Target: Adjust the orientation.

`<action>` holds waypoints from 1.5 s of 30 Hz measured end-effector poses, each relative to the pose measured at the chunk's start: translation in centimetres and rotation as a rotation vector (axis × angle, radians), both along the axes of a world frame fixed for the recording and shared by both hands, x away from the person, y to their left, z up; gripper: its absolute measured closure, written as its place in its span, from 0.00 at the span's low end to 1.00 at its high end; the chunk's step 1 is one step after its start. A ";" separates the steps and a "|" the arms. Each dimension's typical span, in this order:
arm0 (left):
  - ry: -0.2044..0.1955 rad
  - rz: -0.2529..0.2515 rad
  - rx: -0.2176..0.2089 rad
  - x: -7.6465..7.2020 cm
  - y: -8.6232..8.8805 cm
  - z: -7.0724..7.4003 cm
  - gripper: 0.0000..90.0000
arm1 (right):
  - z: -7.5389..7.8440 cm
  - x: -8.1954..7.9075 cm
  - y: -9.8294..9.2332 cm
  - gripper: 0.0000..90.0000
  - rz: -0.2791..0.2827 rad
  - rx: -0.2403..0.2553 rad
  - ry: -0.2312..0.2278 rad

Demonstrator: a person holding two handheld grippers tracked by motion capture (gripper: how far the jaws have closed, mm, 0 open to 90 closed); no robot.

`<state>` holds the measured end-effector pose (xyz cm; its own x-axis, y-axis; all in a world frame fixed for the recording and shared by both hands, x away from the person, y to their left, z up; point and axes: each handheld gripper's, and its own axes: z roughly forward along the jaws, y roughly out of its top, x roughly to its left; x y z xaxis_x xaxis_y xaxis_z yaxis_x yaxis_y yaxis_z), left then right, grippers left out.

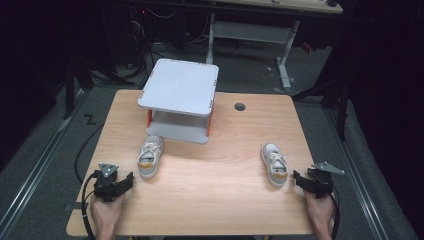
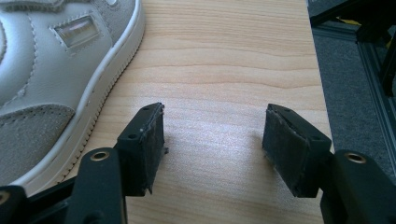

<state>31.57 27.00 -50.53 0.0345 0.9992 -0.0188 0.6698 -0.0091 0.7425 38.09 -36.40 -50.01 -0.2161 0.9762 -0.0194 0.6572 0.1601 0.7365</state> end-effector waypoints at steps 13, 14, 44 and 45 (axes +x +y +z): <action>0.002 -0.047 -0.084 -0.2 0.0 1.6 0.49 | 0.0 0.0 0.0 0.42 0.006 0.004 0.004; -0.004 -0.062 -0.098 -0.1 -0.1 2.1 0.51 | 0.0 0.0 0.0 0.42 0.006 0.003 0.004; 0.042 -0.181 -0.031 5.8 -2.6 5.2 0.64 | 0.0 0.0 0.1 0.42 0.012 0.001 0.002; 0.045 -0.184 -0.032 5.8 -2.6 5.2 0.64 | 0.0 0.0 0.1 0.42 0.012 0.002 0.003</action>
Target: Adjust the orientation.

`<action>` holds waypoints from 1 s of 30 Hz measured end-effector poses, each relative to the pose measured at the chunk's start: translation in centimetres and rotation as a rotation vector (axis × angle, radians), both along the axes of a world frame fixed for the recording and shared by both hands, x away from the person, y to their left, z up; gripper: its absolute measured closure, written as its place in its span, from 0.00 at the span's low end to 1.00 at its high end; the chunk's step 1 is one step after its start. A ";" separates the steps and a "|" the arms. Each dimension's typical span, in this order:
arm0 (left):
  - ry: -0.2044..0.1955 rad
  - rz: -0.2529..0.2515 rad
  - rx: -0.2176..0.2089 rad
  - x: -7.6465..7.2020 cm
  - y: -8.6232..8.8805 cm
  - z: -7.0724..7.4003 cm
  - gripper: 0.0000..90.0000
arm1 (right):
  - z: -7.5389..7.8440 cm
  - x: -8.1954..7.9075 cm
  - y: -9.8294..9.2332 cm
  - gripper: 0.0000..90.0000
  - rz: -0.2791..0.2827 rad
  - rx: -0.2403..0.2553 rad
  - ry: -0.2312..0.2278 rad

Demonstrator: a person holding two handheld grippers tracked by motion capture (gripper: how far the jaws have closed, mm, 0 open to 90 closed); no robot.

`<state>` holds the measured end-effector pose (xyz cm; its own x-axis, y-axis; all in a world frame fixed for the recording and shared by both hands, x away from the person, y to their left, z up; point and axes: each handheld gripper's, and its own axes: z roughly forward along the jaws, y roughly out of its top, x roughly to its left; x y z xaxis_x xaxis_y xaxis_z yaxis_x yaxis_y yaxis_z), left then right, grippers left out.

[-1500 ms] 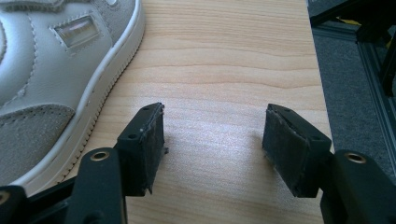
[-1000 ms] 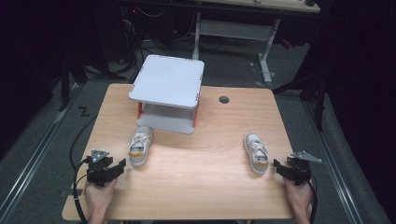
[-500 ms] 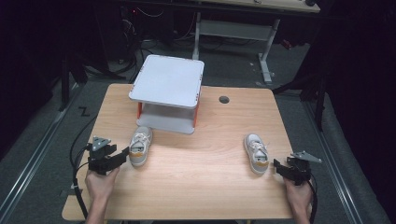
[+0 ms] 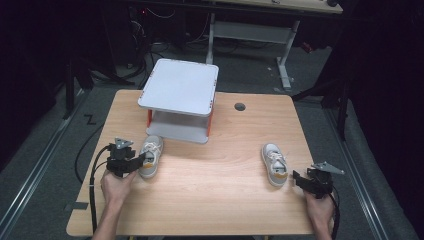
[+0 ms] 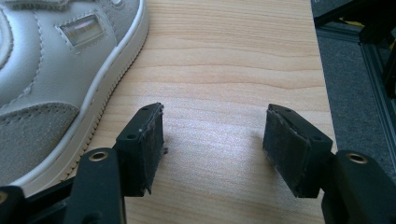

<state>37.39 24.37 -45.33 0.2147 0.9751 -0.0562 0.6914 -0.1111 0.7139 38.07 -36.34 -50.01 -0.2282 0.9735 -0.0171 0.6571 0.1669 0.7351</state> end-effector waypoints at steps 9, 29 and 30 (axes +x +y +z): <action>0.025 -0.034 0.049 0.7 -0.8 -0.1 0.69 | 0.0 0.0 0.0 0.42 0.000 0.000 0.000; -0.052 -0.050 0.073 -0.8 -1.6 1.7 0.95 | 0.0 0.0 0.0 0.42 0.001 0.003 0.001; -0.054 -0.060 0.073 -0.9 -1.8 1.9 0.95 | 0.0 0.0 0.0 0.42 0.000 0.004 0.002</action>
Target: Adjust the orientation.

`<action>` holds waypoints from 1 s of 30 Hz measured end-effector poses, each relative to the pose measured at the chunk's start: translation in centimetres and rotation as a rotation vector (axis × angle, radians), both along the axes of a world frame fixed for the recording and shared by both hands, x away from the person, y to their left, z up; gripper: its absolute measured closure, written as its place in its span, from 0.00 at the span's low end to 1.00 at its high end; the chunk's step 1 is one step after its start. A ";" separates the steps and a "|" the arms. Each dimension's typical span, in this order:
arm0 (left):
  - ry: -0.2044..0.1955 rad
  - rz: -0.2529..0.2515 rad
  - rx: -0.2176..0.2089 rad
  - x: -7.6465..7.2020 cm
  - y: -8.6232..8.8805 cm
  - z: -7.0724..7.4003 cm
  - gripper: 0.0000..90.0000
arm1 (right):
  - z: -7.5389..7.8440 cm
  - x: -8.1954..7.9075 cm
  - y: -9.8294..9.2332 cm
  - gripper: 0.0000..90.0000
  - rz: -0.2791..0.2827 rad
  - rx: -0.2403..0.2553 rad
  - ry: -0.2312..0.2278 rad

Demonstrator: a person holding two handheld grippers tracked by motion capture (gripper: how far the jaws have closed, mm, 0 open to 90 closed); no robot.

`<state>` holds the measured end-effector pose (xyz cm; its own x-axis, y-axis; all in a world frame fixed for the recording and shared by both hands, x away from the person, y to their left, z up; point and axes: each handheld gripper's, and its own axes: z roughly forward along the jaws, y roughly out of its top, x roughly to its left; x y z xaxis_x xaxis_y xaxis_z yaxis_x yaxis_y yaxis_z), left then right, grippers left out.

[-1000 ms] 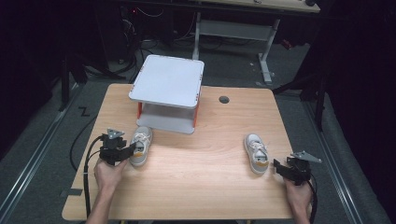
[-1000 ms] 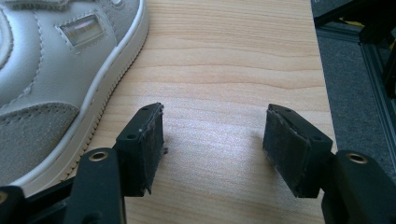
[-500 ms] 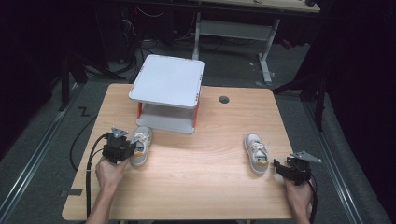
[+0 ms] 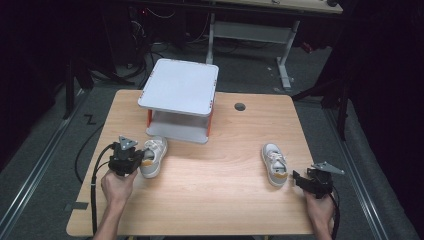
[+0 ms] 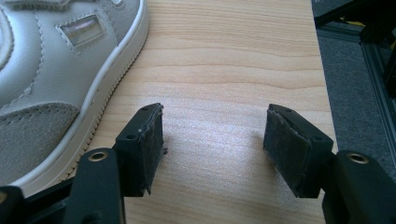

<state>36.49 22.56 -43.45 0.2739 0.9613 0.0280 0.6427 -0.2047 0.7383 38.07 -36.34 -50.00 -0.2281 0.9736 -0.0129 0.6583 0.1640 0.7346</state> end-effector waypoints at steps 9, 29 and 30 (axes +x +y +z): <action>0.000 -0.108 -0.026 -0.1 -3.7 0.9 0.94 | 0.0 0.0 0.0 0.42 -0.001 0.001 0.001; 0.047 -0.213 -0.045 1.9 -11.8 0.0 0.94 | 0.0 0.0 0.0 0.41 0.004 0.003 0.001; 0.048 -0.215 -0.040 2.0 -12.2 -0.1 0.94 | 0.0 0.0 0.0 0.40 0.004 0.003 0.001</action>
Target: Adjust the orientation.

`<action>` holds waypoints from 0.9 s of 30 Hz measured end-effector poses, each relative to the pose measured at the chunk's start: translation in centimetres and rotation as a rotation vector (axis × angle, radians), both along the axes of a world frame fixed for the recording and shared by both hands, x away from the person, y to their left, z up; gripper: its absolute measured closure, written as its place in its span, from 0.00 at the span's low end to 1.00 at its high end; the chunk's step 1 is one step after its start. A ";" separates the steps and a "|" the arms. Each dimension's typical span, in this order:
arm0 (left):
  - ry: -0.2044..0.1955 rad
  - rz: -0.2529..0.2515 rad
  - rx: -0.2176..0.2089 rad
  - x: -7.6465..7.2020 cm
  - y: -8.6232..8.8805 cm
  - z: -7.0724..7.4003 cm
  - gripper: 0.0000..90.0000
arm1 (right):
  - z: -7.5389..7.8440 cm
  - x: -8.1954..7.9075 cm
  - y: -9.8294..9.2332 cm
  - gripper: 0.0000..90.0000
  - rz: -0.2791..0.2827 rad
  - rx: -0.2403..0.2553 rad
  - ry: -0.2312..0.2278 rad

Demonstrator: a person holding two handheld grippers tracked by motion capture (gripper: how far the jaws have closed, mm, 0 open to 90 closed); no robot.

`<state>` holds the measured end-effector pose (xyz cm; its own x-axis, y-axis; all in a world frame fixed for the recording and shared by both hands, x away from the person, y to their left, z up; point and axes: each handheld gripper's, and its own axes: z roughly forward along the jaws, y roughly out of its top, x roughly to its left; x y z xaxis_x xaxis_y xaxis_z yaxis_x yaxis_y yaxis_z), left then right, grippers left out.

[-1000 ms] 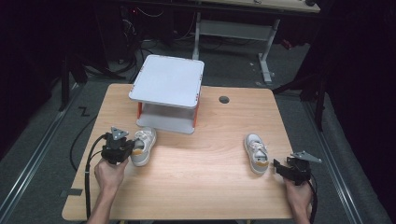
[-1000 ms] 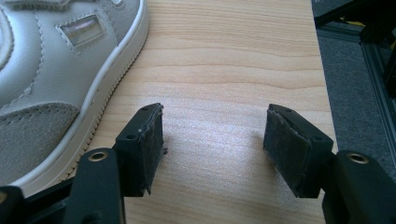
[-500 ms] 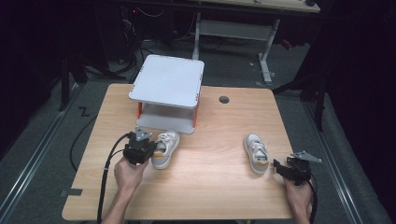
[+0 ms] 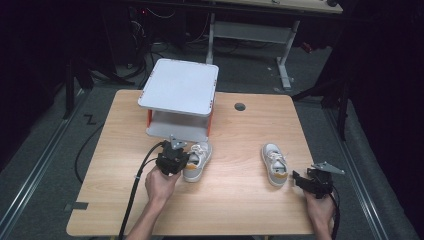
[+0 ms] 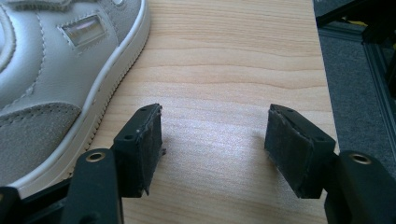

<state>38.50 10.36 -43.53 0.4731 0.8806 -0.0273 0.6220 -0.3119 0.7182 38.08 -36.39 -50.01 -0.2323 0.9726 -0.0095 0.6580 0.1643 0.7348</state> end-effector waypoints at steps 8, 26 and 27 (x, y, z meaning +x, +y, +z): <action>0.011 -0.011 0.016 0.7 -2.5 -0.4 0.94 | 0.0 0.0 0.0 0.40 0.002 0.001 0.001; 0.085 -0.100 -0.048 0.7 -4.4 -0.9 0.86 | 0.0 0.0 0.0 0.40 -0.004 -0.003 -0.001; 0.086 -0.101 -0.047 0.7 -4.4 -1.0 0.86 | 0.0 0.0 0.1 0.40 -0.004 -0.002 0.000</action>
